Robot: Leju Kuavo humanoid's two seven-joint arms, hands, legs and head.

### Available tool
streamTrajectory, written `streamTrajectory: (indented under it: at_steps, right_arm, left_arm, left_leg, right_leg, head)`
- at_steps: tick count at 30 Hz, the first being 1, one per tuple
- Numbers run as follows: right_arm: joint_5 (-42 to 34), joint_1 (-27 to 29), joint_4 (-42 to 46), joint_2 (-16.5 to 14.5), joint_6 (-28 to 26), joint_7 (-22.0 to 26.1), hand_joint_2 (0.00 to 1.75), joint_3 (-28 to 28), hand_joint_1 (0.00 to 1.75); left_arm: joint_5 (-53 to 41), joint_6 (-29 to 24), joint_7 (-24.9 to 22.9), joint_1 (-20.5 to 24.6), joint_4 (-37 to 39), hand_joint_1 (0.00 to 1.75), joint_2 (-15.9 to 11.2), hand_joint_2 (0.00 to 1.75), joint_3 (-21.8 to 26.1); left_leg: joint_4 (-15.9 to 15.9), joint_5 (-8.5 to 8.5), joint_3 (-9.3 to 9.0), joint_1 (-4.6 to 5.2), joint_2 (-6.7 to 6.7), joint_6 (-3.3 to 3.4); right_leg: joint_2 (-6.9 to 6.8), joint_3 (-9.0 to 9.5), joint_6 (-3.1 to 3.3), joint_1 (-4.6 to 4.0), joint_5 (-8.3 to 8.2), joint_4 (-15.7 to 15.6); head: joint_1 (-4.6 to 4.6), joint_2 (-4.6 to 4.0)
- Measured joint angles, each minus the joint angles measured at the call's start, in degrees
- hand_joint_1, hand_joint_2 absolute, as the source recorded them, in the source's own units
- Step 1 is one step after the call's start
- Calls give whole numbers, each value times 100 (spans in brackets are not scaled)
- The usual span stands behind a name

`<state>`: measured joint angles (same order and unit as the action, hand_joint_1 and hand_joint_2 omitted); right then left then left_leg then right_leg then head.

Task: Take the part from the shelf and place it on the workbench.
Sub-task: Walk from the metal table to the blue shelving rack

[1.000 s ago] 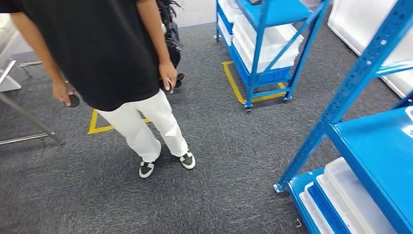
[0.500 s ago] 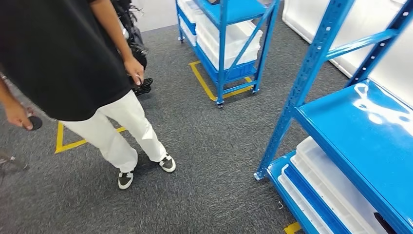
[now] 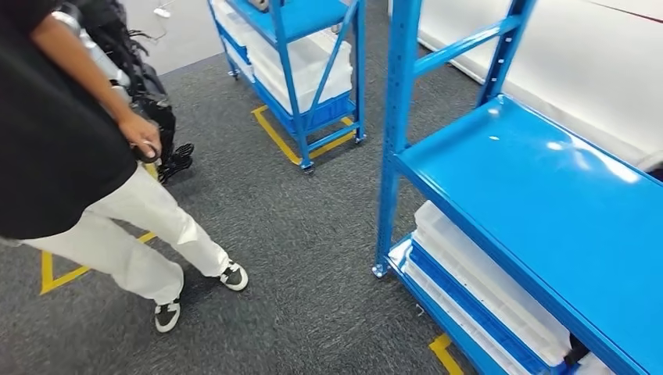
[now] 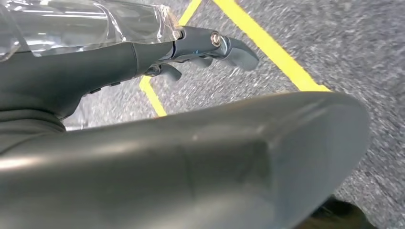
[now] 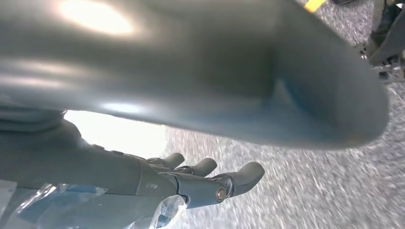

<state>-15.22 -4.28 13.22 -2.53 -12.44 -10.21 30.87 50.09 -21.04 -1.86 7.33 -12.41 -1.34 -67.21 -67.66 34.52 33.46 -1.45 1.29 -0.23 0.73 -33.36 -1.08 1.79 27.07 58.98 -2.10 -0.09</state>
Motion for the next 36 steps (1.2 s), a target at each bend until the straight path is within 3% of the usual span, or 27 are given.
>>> streamTrajectory:
  at_steps: [2,3,4,6,8,10,11,12,13,15,17,18,19,21,23,26,28,30,32,33,34,35,36]
  right_arm:
    - [-25,0,0,-2,-3,0,0,1,0]
    - [-37,2,0,-2,-7,0,0,1,0]
    - [-40,3,0,-2,-12,1,0,1,0]
    - [-46,3,0,-13,-17,12,0,1,0]
    - [-51,5,0,-34,-22,28,0,2,0]
    - [-61,19,0,-49,-31,38,0,2,0]
    - [-67,29,-1,-51,-36,43,0,2,0]
    - [-75,33,-2,-51,-40,51,0,2,0]
    - [-80,31,-3,-49,-45,59,0,2,0]
    - [-93,12,-4,-43,-55,76,0,2,0]
    - [-103,8,-4,-37,-57,92,0,2,0]
    - [-109,11,-4,-33,-59,101,0,2,0]
    - [-115,14,-4,-27,-63,108,0,2,0]
    - [-128,11,-4,-19,-72,120,0,2,0]
    - [-136,2,-4,-16,-83,131,0,2,0]
    - [-147,0,-4,-10,-100,148,0,2,0]
    - [-154,2,-4,-8,-104,163,0,2,0]
    - [-161,-6,-4,-9,-110,179,0,2,0]
    - [-174,-10,-4,-13,-116,199,0,2,0]
    - [-184,-9,-5,-13,-117,208,0,2,0]
    - [-193,-6,-5,-13,-119,216,0,2,0]
    - [-203,-5,-5,-13,-119,220,0,2,0]
    - [-212,-6,-5,-15,-120,224,0,2,0]
  left_arm:
    - [2,-2,8,-18,0,0,-1,0,0]
    - [2,-3,13,-23,0,0,-2,0,0]
    - [2,-3,19,-25,0,0,-2,0,0]
    - [1,-6,38,-19,0,0,-14,0,0]
    - [1,-10,63,-10,0,0,-41,0,0]
    - [2,-18,81,7,0,0,-58,0,1]
    - [2,-24,88,22,0,0,-60,0,1]
    - [2,-32,96,32,0,0,-59,0,2]
    - [1,-40,104,34,0,0,-59,0,2]
    - [2,-52,112,7,-1,0,-57,0,2]
    - [5,-58,112,-30,-1,0,-56,0,1]
    - [7,-60,113,-39,-2,0,-56,0,1]
    - [10,-59,114,-41,-2,0,-56,0,1]
    - [20,-57,122,-34,-1,0,-57,0,2]
    - [25,-55,140,-24,0,0,-58,0,2]
    - [27,-55,173,-3,-2,0,-56,0,2]
    - [27,-56,184,13,-2,0,-54,0,1]
    - [29,-59,186,9,-2,0,-55,0,1]
    - [32,-63,185,-23,-2,0,-58,0,2]
    - [33,-64,185,-37,-2,0,-58,0,1]
    - [32,-65,185,-44,-2,0,-58,0,1]
    - [32,-66,186,-42,-2,0,-59,0,1]
    - [32,-67,186,-34,-2,0,-61,0,1]
  left_leg:
    - [-580,167,286,42,-49,62]
    - [-561,87,292,77,-71,117]
    - [-297,-89,186,121,-108,182]
    - [548,-484,-188,221,-337,322]
    - [1054,-678,-401,292,-534,418]
    - [1158,-742,-422,321,-501,473]
    - [1233,-797,-442,307,-446,475]
    - [1330,-863,-468,290,-387,479]
    - [1422,-927,-490,266,-314,476]
    - [1503,-988,-492,245,-150,468]
    - [1500,-998,-465,241,46,458]
    - [1497,-1001,-455,238,138,451]
    - [1492,-1001,-450,233,226,439]
    - [1457,-983,-448,236,377,394]
    - [1402,-951,-457,253,496,325]
    - [1380,-946,-473,240,629,221]
    - [1182,-774,-401,204,438,147]
    - [510,-349,-130,153,112,72]
    - [-226,-21,173,121,-15,32]
    - [-345,-14,211,112,-36,26]
    - [-230,-111,142,106,-55,31]
    - [115,-291,-41,101,-99,46]
    - [569,-477,-280,98,-226,74]
  right_leg:
    - [170,-40,42,-51,-33,0]
    - [263,-53,53,-73,-50,0]
    - [352,-63,58,-87,-68,-1]
    - [506,-79,49,-89,-111,-11]
    - [629,-96,5,-69,-159,-39]
    - [738,-107,-76,-55,-218,-104]
    - [728,-109,-103,-57,-233,-119]
    - [620,-136,-121,-80,-186,-81]
    - [458,-205,-136,-104,-66,62]
    - [109,-466,-168,-125,340,671]
    - [5,-662,-226,-100,588,1225]
    - [-20,-622,-256,-86,561,1239]
    - [-58,-458,-281,-74,437,1017]
    - [-293,75,-299,-69,127,180]
    - [-470,372,-222,-87,-21,-346]
    - [-337,344,-59,-116,-75,-401]
    - [-221,314,20,-90,-132,-424]
    - [-91,259,67,-71,-187,-431]
    - [75,194,74,-70,-237,-429]
    - [168,166,66,-70,-261,-427]
    - [253,145,54,-70,-283,-427]
    - [338,128,39,-69,-305,-427]
    - [416,113,19,-66,-328,-427]
  head:
    - [-7,0]
    - [-8,0]
    - [-8,0]
    - [-8,0]
    - [-11,0]
    - [-20,0]
    - [-23,0]
    - [-16,0]
    - [-4,0]
    - [19,0]
    - [23,0]
    - [23,0]
    - [25,0]
    - [27,0]
    - [28,0]
    - [27,0]
    - [20,0]
    - [7,0]
    - [1,0]
    - [-1,0]
    - [-2,0]
    - [-2,0]
    - [-2,0]
